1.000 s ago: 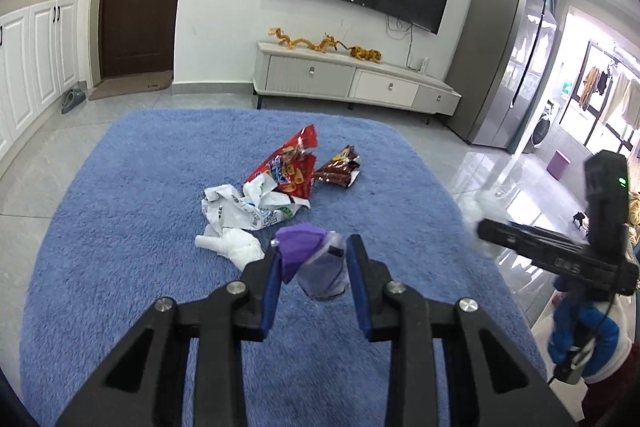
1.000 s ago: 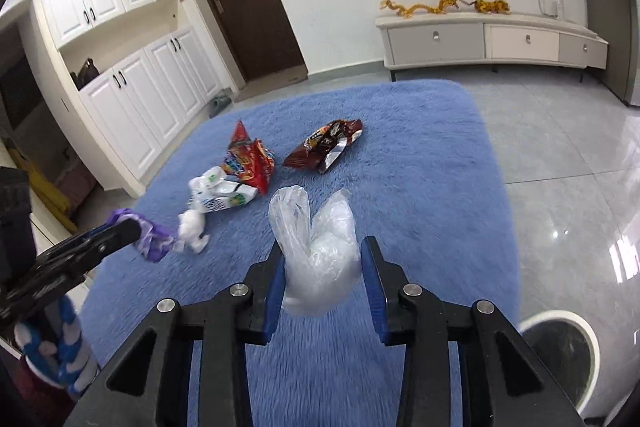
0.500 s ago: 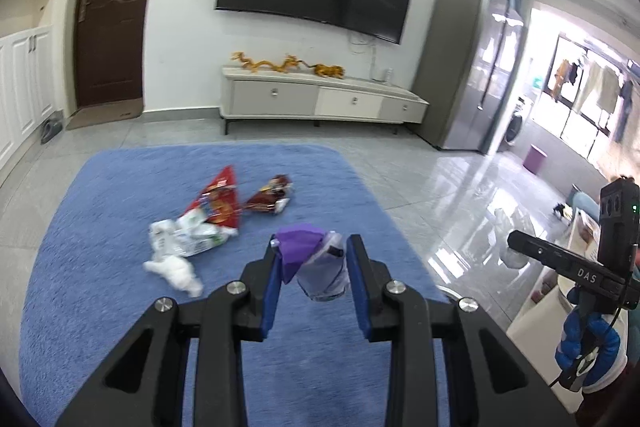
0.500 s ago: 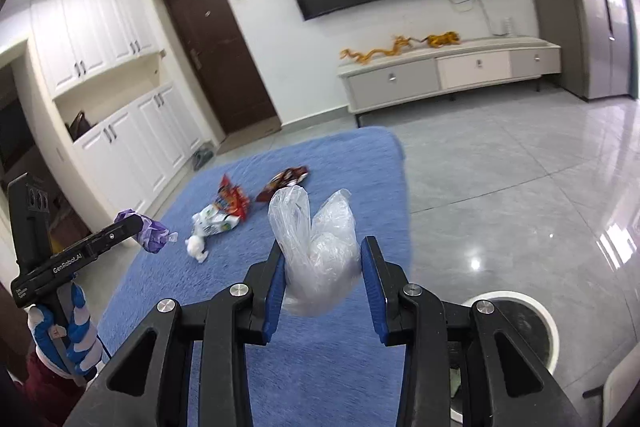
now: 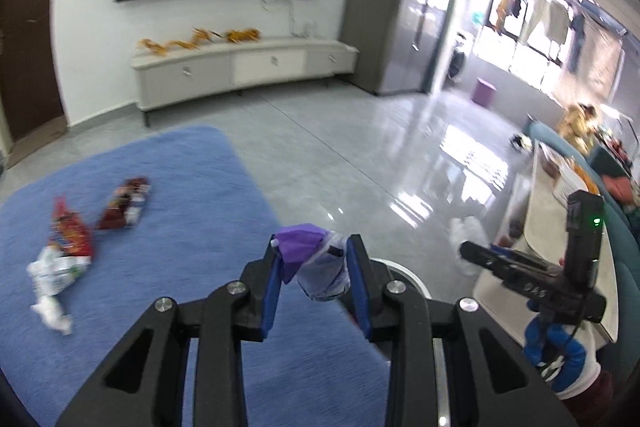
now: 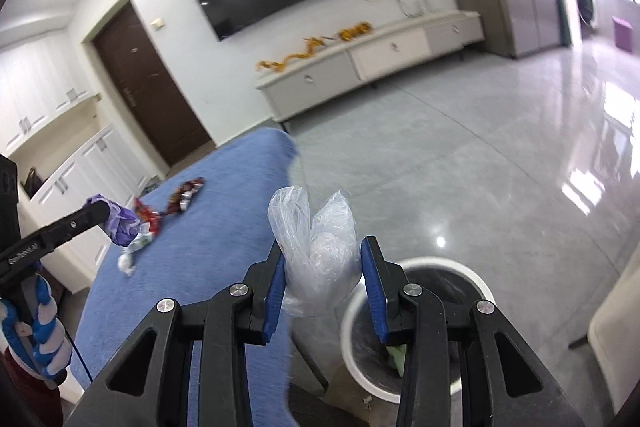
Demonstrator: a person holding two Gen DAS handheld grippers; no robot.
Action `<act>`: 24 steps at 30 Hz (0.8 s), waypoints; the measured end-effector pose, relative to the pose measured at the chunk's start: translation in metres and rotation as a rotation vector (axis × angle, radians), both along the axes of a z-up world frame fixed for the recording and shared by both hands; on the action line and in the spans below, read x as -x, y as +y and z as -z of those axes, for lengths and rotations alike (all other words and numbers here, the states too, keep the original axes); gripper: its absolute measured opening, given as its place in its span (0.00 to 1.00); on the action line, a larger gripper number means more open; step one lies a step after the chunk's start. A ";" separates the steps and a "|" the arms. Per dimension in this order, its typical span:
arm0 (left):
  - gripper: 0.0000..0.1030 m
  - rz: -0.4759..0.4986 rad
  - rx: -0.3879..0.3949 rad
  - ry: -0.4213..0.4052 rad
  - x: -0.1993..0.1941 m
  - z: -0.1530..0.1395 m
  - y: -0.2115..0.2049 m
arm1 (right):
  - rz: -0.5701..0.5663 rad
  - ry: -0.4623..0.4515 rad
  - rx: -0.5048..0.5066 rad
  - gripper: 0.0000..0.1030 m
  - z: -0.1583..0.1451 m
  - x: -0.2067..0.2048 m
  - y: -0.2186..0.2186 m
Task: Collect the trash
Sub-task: 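Carry both items over the white bin and open both tools to drop them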
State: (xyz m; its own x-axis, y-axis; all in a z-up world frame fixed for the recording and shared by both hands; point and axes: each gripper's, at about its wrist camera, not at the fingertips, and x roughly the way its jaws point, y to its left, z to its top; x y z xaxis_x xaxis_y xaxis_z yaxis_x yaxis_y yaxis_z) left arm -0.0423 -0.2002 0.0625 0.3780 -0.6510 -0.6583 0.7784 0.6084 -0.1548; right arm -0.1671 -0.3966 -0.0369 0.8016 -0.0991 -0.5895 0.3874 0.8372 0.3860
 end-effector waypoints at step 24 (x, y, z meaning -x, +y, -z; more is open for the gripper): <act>0.51 0.185 -0.158 0.233 0.017 0.097 -0.157 | 0.158 0.162 -0.255 0.46 0.123 0.017 -0.077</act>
